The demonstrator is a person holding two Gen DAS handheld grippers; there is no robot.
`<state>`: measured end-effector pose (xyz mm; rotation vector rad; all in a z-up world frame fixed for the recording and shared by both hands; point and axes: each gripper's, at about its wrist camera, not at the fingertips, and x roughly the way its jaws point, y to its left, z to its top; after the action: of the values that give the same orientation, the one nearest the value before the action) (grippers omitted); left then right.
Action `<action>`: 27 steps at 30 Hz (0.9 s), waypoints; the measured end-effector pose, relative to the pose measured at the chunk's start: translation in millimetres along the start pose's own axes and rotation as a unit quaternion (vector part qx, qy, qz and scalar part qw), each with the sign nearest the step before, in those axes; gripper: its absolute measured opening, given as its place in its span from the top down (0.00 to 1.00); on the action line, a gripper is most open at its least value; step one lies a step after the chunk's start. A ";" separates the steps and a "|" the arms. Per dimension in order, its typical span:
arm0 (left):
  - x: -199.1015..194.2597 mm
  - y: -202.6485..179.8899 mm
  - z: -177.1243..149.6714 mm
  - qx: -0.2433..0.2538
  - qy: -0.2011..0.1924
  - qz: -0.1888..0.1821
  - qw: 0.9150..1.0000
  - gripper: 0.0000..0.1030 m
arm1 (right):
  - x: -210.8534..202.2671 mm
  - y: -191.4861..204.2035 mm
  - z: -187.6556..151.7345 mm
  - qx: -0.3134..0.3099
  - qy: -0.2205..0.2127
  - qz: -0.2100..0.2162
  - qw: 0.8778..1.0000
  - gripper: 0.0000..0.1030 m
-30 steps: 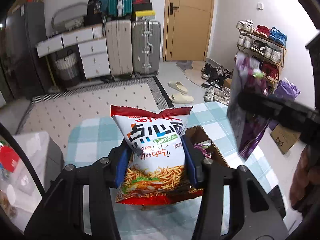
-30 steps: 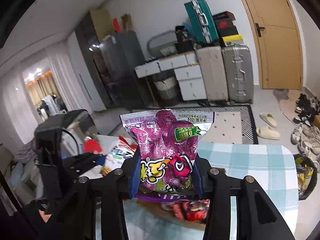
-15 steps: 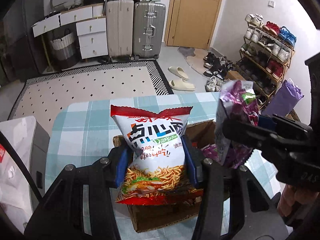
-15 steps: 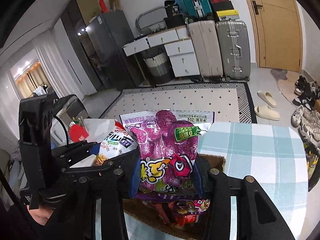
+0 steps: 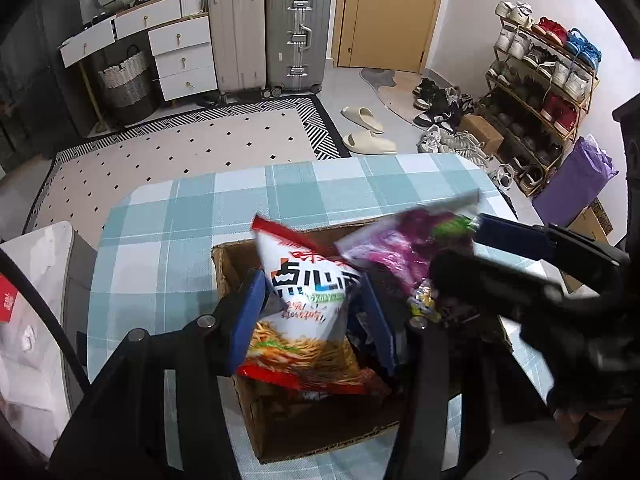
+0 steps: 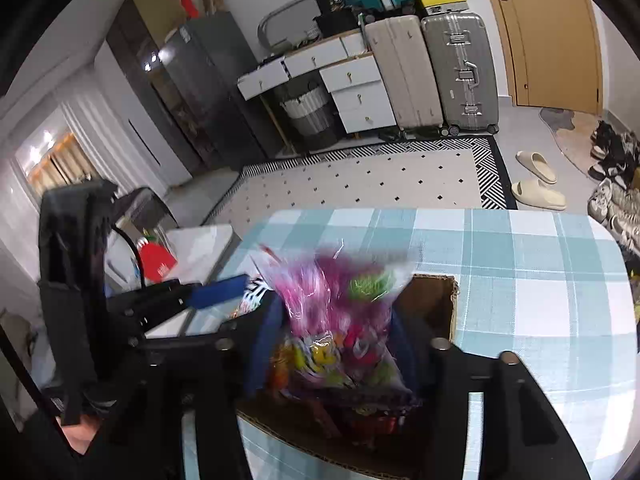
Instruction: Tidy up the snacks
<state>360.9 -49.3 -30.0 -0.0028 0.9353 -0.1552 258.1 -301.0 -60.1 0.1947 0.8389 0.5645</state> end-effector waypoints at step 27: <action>-160.6 7.6 -63.4 -0.023 -0.144 0.049 0.988 0.22 | -144.6 42.6 -20.9 -0.054 -0.142 -0.009 0.988 0.16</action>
<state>217.4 -16.2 60.4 -0.0213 0.6494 -0.0410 148.6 -345.2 36.0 0.1638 0.5310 0.5478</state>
